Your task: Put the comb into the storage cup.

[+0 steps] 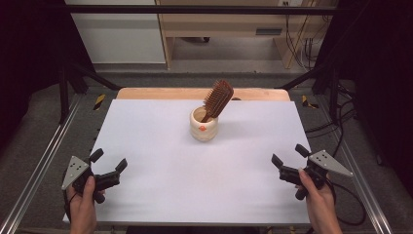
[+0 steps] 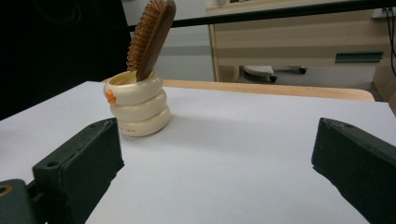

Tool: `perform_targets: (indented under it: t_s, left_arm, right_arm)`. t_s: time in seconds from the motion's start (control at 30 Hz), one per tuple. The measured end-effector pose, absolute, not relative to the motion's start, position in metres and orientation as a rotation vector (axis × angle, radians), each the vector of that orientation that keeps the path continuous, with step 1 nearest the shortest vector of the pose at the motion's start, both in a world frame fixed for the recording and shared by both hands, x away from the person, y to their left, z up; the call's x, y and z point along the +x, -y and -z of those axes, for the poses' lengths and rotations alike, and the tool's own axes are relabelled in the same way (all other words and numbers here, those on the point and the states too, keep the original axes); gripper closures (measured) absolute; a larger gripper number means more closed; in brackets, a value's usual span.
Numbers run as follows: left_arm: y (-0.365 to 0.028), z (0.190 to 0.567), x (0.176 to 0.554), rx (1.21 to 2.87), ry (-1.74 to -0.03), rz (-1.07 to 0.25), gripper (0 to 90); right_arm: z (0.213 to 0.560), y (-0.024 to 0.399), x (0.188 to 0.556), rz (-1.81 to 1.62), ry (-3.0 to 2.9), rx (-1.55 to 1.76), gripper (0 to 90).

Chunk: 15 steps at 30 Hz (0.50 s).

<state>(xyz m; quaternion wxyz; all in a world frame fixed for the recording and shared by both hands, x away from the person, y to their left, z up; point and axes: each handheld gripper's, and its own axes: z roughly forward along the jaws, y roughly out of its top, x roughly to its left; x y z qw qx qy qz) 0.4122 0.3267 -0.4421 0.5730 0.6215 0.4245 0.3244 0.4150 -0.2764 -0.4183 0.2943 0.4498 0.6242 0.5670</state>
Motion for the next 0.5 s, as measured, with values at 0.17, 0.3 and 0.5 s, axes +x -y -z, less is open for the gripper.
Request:
perform_targets:
  t_s: [0.17,0.3,0.5]
  left_arm:
    - [-0.326,0.442,0.412,1.464,-0.989,-0.764,1.6]
    - [-0.326,0.442,0.412,1.465,-0.989,-0.765,1.6]
    - [-0.326,0.442,0.412,1.46,-0.989,-0.763,1.6]
  right_arm:
    - [0.424,0.27,0.416,-1.502,-1.68,1.192,2.1]
    - [0.427,0.266,0.417,-1.492,-1.693,1.183,2.2]
    - [0.434,0.257,0.42,-1.491,-1.69,1.169,2.2]
